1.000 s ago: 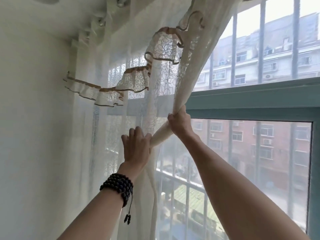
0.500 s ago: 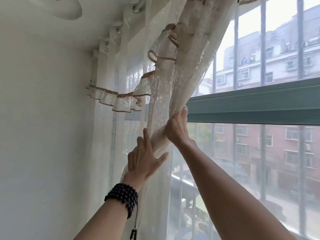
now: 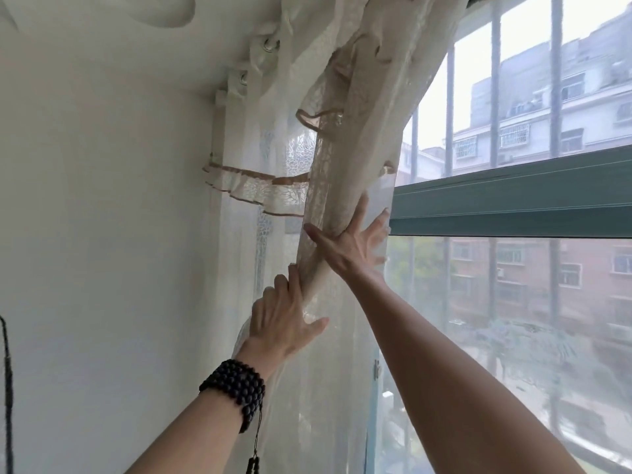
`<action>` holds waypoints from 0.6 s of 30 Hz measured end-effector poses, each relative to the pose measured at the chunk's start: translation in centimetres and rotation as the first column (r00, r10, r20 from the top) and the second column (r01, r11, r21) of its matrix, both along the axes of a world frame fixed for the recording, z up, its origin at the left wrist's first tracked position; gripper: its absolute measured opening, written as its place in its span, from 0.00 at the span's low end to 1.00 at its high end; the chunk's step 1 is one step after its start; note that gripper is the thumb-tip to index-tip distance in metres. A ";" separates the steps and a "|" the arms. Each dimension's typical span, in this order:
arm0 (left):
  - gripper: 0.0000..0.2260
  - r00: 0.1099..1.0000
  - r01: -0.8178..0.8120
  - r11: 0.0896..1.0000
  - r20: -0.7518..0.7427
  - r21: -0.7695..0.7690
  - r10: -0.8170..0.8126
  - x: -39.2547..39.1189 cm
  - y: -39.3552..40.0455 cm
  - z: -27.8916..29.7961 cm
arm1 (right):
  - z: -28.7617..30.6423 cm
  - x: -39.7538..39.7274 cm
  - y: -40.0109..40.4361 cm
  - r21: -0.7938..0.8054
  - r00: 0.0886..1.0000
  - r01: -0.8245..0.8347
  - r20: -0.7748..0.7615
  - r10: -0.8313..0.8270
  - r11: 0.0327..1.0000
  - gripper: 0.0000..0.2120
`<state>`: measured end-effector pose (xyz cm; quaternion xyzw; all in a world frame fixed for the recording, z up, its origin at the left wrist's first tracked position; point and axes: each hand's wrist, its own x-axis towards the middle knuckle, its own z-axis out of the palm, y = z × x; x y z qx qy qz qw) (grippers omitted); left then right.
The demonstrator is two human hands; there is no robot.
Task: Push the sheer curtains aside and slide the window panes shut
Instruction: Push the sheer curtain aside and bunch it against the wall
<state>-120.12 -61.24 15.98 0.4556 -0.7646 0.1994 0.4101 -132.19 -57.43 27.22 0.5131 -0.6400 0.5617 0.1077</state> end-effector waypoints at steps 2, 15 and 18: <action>0.53 1.000 -0.010 1.000 0.010 -0.019 0.011 0.3 -1.7 -0.1 | -0.1 0.5 -2.0 -0.005 1.000 0.014 0.006 -0.014 1.000 0.63; 0.54 0.999 -0.045 0.998 0.007 -0.038 0.046 0.0 -12.6 -1.1 | -0.9 0.8 -13.2 0.056 0.999 -0.033 0.042 0.030 0.998 0.65; 0.55 0.998 -0.060 0.997 -0.002 -0.040 0.060 -0.5 -15.4 -0.8 | -0.3 0.5 -16.3 0.052 0.997 -0.068 0.027 0.067 0.996 0.65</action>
